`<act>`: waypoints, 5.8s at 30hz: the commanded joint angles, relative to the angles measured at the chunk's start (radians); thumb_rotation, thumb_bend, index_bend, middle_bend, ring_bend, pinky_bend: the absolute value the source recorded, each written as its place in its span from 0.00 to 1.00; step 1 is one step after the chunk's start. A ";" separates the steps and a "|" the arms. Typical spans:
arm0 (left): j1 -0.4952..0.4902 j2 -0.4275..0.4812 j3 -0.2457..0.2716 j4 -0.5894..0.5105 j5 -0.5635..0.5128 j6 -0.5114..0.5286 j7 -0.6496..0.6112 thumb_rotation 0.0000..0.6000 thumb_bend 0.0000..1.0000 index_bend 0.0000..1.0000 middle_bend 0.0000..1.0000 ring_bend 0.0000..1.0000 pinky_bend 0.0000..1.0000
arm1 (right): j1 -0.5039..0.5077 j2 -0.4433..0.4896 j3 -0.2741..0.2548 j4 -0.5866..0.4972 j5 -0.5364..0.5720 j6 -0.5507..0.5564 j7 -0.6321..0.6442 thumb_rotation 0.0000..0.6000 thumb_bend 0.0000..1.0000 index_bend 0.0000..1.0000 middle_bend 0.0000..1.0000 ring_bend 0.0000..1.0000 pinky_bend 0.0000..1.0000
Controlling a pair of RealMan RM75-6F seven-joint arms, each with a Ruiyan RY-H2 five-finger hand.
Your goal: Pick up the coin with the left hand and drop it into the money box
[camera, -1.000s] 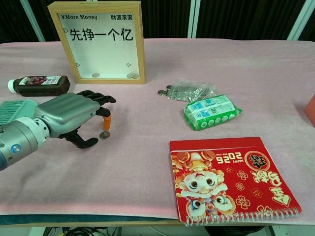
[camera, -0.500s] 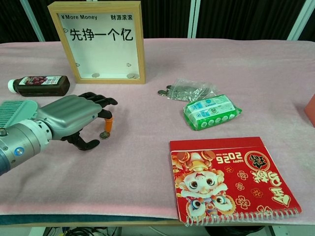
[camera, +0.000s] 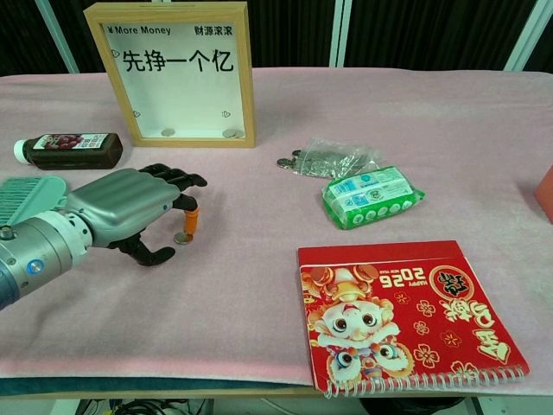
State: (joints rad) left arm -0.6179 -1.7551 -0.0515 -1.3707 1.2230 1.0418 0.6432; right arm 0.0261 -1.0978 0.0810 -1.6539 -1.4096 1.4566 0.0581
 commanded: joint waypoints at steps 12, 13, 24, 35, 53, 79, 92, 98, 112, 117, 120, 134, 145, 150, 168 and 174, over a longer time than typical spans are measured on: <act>-0.004 -0.005 -0.002 0.005 -0.008 -0.005 0.010 1.00 0.36 0.44 0.04 0.00 0.01 | 0.000 0.001 -0.001 -0.001 0.001 -0.002 0.002 1.00 0.08 0.14 0.02 0.10 0.20; -0.004 -0.006 -0.003 0.006 -0.009 -0.005 0.010 1.00 0.36 0.44 0.04 0.00 0.01 | 0.000 0.001 -0.001 -0.001 0.001 -0.002 0.002 1.00 0.08 0.14 0.02 0.10 0.20; -0.009 -0.014 -0.005 0.024 -0.018 -0.016 0.008 1.00 0.37 0.46 0.05 0.00 0.01 | 0.000 0.002 -0.002 -0.002 0.001 -0.005 0.003 1.00 0.08 0.14 0.02 0.10 0.20; -0.010 -0.015 -0.006 0.026 -0.012 -0.013 0.003 1.00 0.40 0.48 0.05 0.00 0.01 | 0.001 0.001 -0.002 -0.002 0.003 -0.005 0.002 1.00 0.08 0.14 0.02 0.10 0.20; -0.015 -0.020 -0.012 0.033 -0.019 -0.017 0.002 1.00 0.45 0.49 0.05 0.00 0.01 | 0.002 0.002 -0.002 -0.006 0.007 -0.011 0.001 1.00 0.08 0.15 0.02 0.10 0.20; -0.017 -0.008 -0.016 0.023 -0.003 -0.001 -0.010 1.00 0.43 0.37 0.06 0.00 0.01 | 0.004 0.004 -0.005 -0.013 0.013 -0.021 -0.010 1.00 0.08 0.16 0.03 0.10 0.20; -0.011 -0.023 -0.018 0.058 0.035 0.028 -0.052 1.00 0.42 0.48 0.07 0.00 0.01 | 0.007 0.010 -0.010 -0.023 0.021 -0.037 -0.015 1.00 0.08 0.15 0.03 0.10 0.20; -0.011 -0.028 -0.020 0.071 0.036 0.026 -0.061 1.00 0.43 0.50 0.08 0.00 0.01 | 0.008 0.015 -0.010 -0.029 0.025 -0.041 -0.017 1.00 0.08 0.16 0.03 0.11 0.20; -0.007 -0.041 -0.015 0.096 0.061 0.034 -0.086 1.00 0.43 0.53 0.10 0.00 0.01 | 0.010 0.016 -0.011 -0.031 0.026 -0.046 -0.018 1.00 0.08 0.16 0.03 0.11 0.20; -0.005 -0.046 -0.018 0.104 0.053 0.028 -0.083 1.00 0.43 0.53 0.10 0.00 0.01 | 0.011 0.015 -0.011 -0.031 0.026 -0.046 -0.017 1.00 0.08 0.16 0.03 0.11 0.20; -0.006 -0.048 -0.019 0.105 0.056 0.027 -0.085 1.00 0.43 0.54 0.10 0.00 0.01 | 0.011 0.015 -0.010 -0.030 0.028 -0.048 -0.016 1.00 0.08 0.16 0.03 0.11 0.20; -0.002 -0.046 -0.025 0.105 0.074 0.043 -0.095 1.00 0.45 0.59 0.13 0.00 0.01 | 0.012 0.018 -0.012 -0.036 0.035 -0.055 -0.015 1.00 0.08 0.16 0.03 0.11 0.20; 0.008 0.067 -0.041 -0.105 0.102 0.104 -0.017 1.00 0.45 0.59 0.12 0.00 0.01 | 0.011 0.019 -0.008 -0.037 0.040 -0.051 -0.019 1.00 0.08 0.16 0.03 0.11 0.20; 0.008 0.191 -0.089 -0.289 0.125 0.172 0.077 1.00 0.46 0.60 0.13 0.00 0.02 | 0.009 0.019 -0.009 -0.038 0.037 -0.046 -0.019 1.00 0.08 0.16 0.03 0.11 0.20; -0.205 0.620 -0.446 -0.605 -0.544 0.029 0.306 1.00 0.46 0.61 0.14 0.00 0.03 | -0.004 0.020 -0.007 -0.055 0.049 -0.028 -0.028 1.00 0.09 0.16 0.03 0.11 0.20; -0.339 0.677 -0.498 -0.519 -0.787 -0.021 0.359 1.00 0.46 0.61 0.14 0.00 0.03 | -0.007 0.025 -0.003 -0.058 0.068 -0.035 -0.013 1.00 0.09 0.16 0.03 0.11 0.20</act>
State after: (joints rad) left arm -0.8641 -1.1326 -0.5011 -1.9401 0.5658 1.0698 0.9562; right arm 0.0191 -1.0733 0.0770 -1.7112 -1.3432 1.4230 0.0439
